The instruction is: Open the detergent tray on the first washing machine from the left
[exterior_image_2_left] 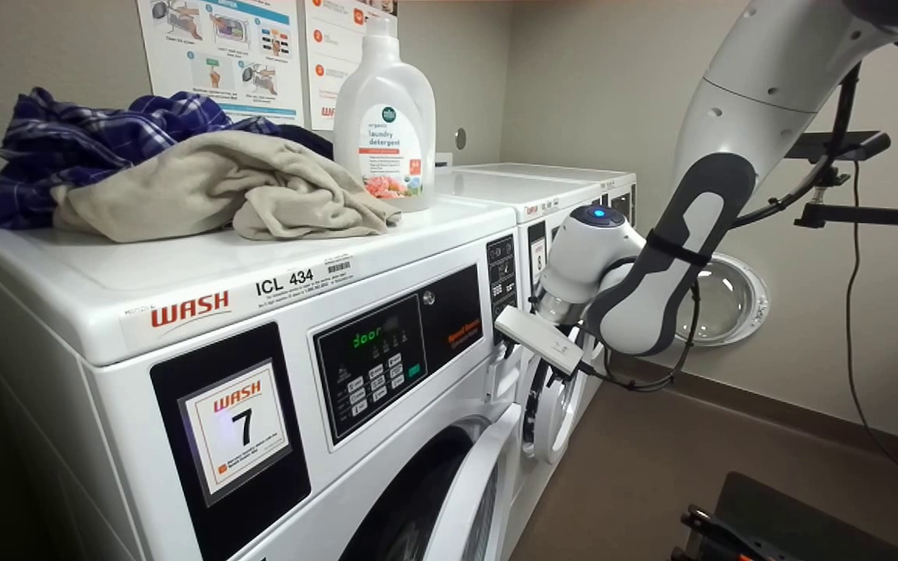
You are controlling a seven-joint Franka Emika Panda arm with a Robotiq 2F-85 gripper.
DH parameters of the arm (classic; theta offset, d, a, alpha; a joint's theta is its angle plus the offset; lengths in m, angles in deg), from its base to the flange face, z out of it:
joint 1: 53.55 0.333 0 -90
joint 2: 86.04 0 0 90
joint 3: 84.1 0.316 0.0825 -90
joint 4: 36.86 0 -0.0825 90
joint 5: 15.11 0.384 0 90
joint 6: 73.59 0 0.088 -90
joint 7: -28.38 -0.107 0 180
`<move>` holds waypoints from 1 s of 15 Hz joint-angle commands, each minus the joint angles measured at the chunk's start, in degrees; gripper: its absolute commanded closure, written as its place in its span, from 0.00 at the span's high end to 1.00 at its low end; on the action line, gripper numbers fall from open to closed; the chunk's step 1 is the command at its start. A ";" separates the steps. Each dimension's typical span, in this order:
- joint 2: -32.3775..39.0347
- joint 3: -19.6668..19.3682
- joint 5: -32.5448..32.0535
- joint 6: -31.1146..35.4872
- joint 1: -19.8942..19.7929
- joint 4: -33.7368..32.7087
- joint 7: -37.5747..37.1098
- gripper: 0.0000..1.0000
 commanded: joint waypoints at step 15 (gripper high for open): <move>-3.93 2.35 -2.41 2.72 -7.76 4.71 2.79 1.00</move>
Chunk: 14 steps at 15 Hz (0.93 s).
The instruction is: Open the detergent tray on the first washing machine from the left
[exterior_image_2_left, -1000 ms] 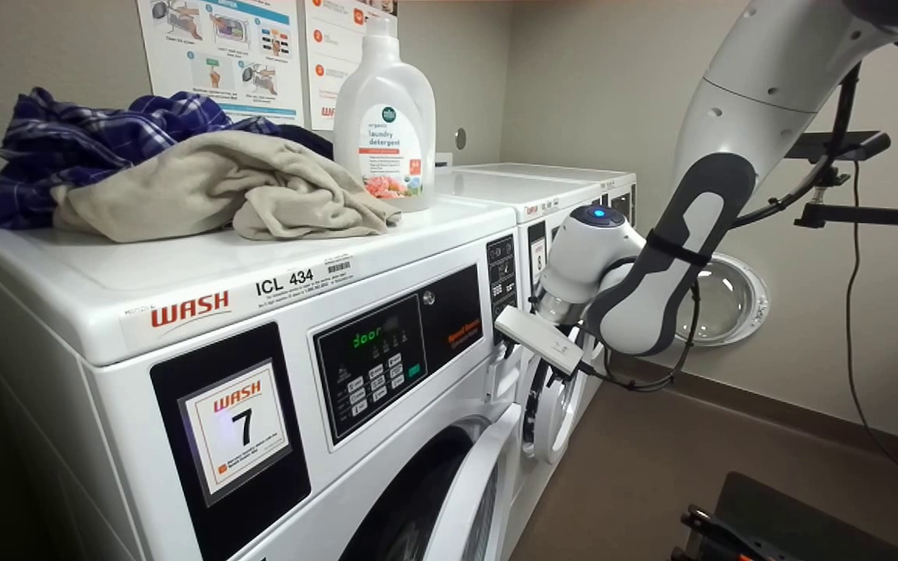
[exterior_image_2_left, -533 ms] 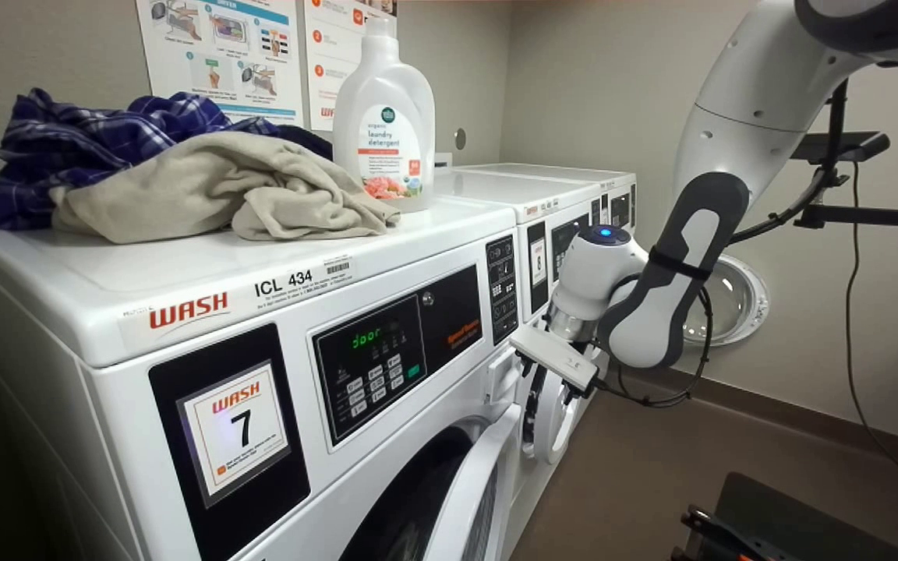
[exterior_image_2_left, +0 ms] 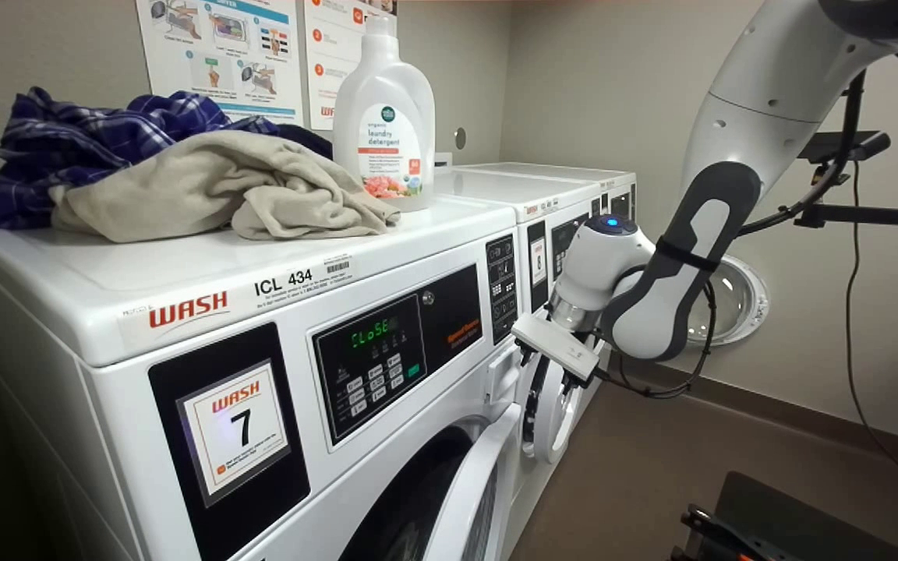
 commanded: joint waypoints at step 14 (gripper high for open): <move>-14.22 -7.98 -9.90 9.02 -1.79 9.66 2.12 1.00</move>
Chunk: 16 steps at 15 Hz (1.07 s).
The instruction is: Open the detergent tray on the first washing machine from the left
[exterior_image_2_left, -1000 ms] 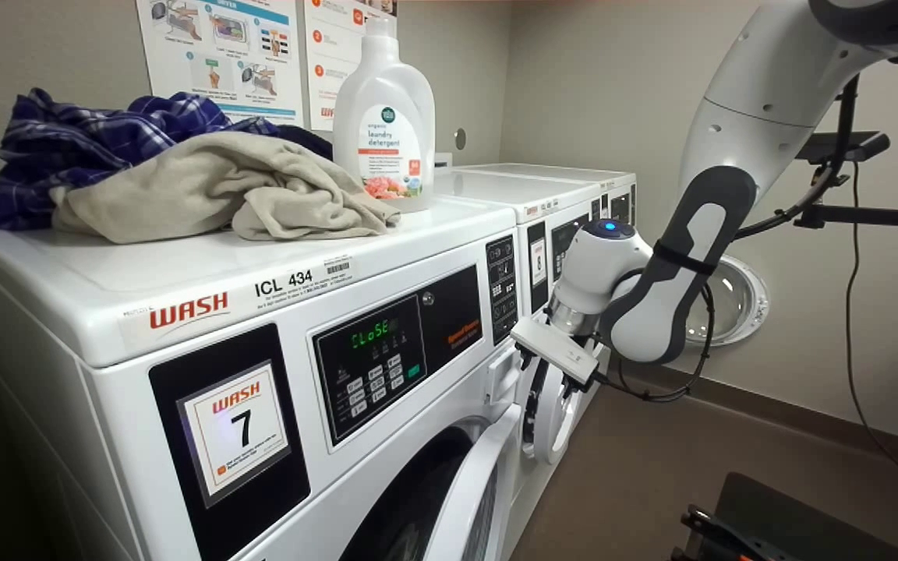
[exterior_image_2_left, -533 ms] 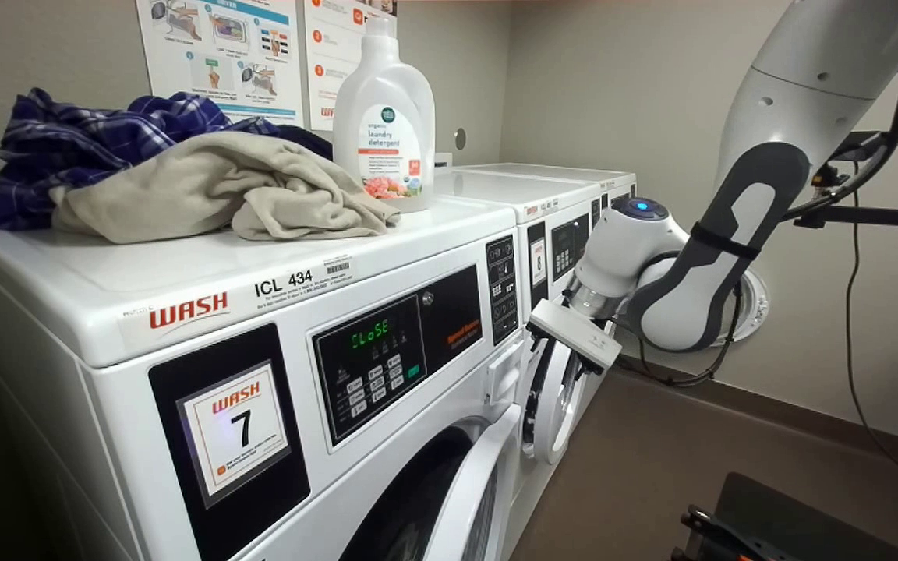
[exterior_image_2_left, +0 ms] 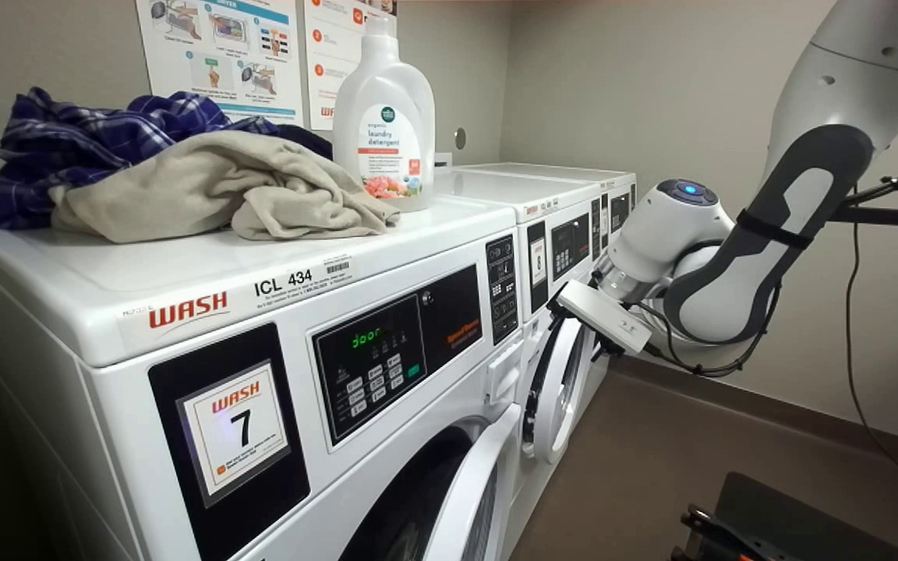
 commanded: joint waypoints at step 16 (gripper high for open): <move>8.66 -17.54 -1.19 2.42 22.03 -7.96 -2.39 1.00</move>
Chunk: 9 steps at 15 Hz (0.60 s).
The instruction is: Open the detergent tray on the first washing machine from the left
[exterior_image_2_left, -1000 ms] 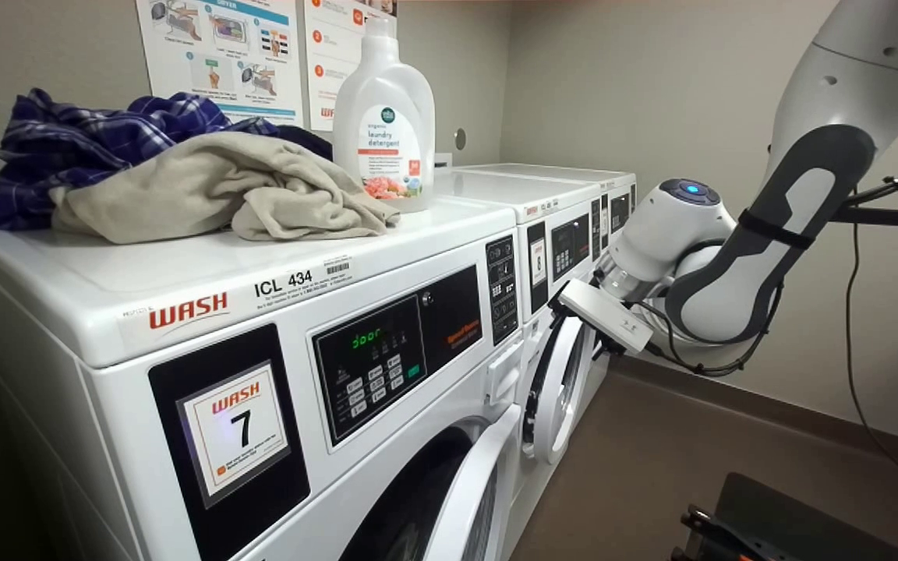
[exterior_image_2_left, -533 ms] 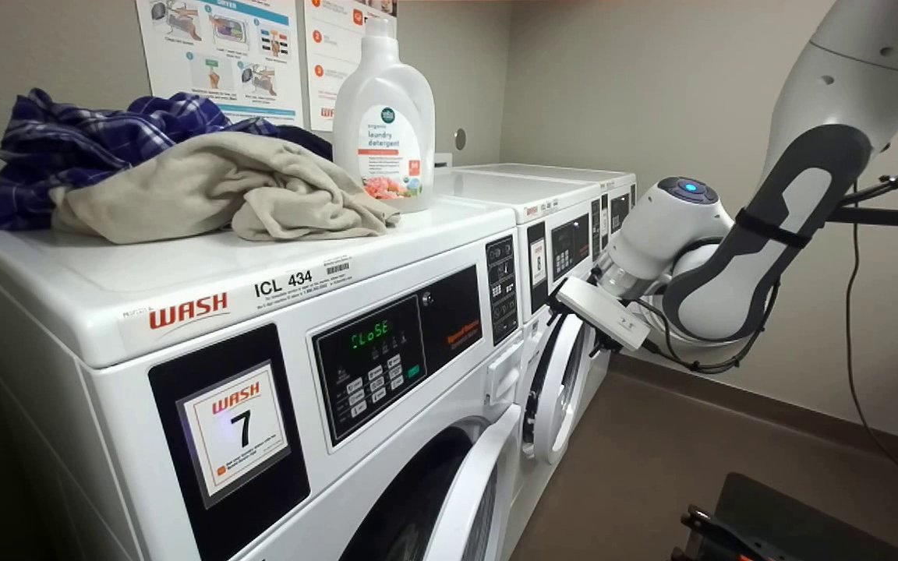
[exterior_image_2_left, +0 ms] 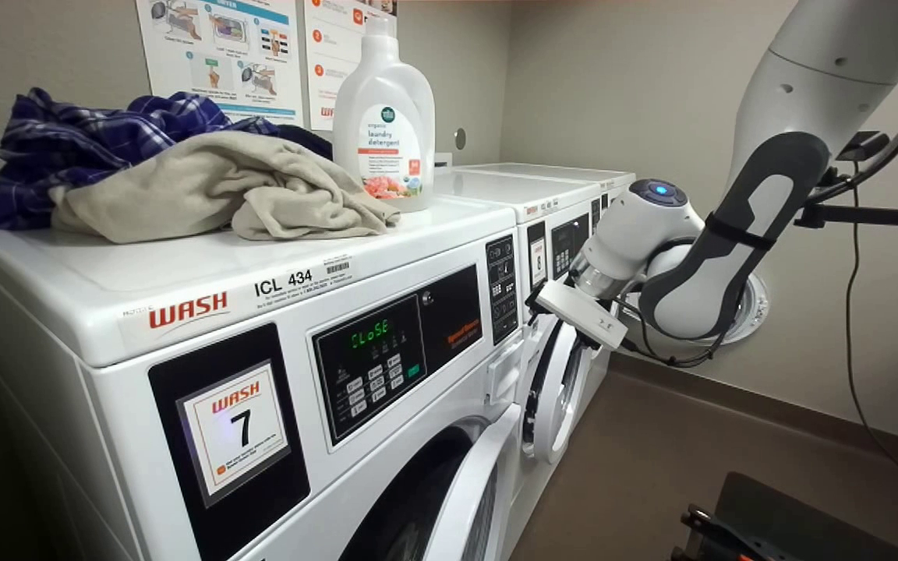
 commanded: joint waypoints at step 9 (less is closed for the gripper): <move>17.99 -26.01 8.88 11.57 33.16 -1.33 -4.83 1.00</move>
